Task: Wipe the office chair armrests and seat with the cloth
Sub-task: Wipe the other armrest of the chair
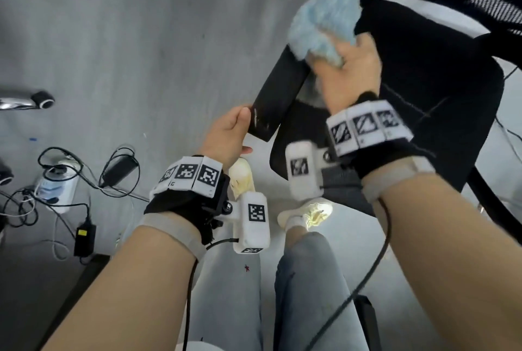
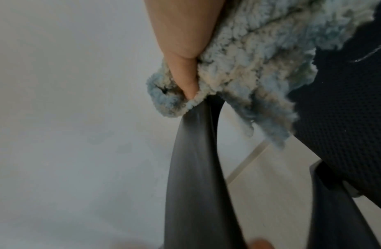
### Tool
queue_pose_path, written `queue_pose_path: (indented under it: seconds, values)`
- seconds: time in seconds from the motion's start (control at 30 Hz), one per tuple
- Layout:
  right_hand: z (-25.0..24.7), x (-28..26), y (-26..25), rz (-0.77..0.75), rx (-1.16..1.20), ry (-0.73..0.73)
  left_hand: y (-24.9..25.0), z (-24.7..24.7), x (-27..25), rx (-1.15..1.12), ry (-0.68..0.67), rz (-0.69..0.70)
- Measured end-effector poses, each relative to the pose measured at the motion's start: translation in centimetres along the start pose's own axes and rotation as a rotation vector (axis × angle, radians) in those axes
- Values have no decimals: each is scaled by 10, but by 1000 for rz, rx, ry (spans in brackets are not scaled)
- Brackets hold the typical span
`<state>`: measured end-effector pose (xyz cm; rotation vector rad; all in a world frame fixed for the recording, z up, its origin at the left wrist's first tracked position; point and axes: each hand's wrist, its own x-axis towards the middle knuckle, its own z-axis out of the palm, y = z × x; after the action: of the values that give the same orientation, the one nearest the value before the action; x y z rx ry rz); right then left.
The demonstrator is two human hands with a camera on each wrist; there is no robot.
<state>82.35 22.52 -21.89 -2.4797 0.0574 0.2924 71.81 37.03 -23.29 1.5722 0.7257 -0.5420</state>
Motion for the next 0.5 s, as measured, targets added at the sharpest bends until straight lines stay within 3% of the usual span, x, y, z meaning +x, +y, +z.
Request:
queue_pose_path:
  seconds: [0.1,0.27,0.37,0.43,0.5]
  values:
    - [3,-5,0,-7,-6,-29,-1,-3,0,17,-33,-9]
    - [17,-91,6,-186,0,-254,-3,-1,-2,-25,-53,-83]
    - [10,-81,3,-248,-40,-243,-2,0,-5,-13,-41,-75]
    - [7,-47,3,-164,-74,-135,-3,1,-7,-9,-26,-34]
    - [2,-5,5,45,14,-12,-6,1,-8,9,-41,-7]
